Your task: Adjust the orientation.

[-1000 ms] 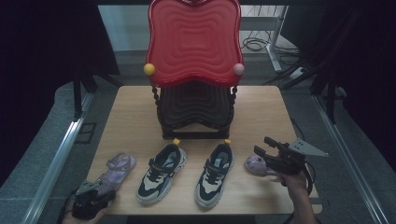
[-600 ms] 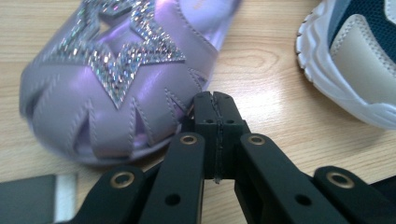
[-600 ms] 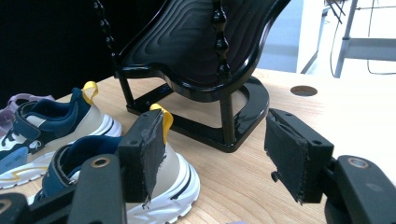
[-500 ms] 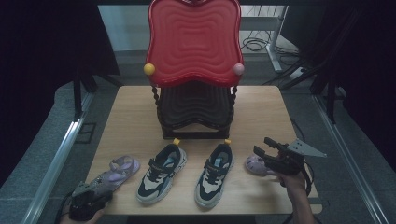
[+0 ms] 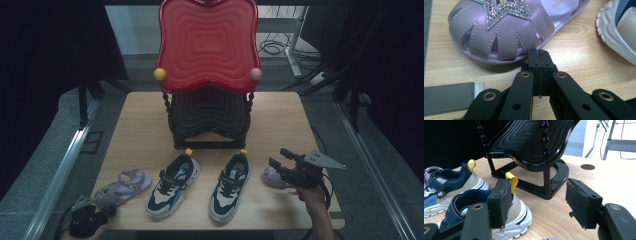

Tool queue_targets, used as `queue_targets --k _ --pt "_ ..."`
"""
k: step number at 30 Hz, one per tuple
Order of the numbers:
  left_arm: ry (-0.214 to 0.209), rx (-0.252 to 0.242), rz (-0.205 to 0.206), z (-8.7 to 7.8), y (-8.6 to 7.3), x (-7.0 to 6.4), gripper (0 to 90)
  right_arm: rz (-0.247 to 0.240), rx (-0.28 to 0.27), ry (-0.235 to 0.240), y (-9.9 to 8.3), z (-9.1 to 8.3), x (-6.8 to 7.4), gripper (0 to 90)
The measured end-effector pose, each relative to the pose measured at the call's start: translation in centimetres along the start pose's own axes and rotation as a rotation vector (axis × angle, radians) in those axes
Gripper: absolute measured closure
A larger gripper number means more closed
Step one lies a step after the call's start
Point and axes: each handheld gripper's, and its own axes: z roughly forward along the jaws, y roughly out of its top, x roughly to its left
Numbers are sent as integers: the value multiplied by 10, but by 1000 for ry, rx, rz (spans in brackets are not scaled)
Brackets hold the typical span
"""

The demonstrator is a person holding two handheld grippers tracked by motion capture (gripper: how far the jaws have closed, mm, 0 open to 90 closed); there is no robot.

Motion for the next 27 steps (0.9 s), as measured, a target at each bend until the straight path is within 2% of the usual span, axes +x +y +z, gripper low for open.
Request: queue_targets --k 5,9,13,15,20,23,27 --pt "12 5 -21 0 -1 5 900 -7 4 -2 0 1 2 381" --pt "38 -5 -37 -3 -2 11 900 -8 14 -13 -1 2 3 381" --pt "33 -16 -56 -5 3 16 900 -4 16 -25 0 2 4 383" --pt "39 -12 -52 -6 6 20 900 0 14 -33 0 2 3 383" --pt "49 -17 -79 -4 11 27 900 10 16 -46 -1 2 1 384" --pt "54 -16 -90 -3 16 33 900 27 14 -80 -1 0 -2 389" --pt "66 -6 -79 0 20 36 900 30 11 -88 0 -1 -2 390"
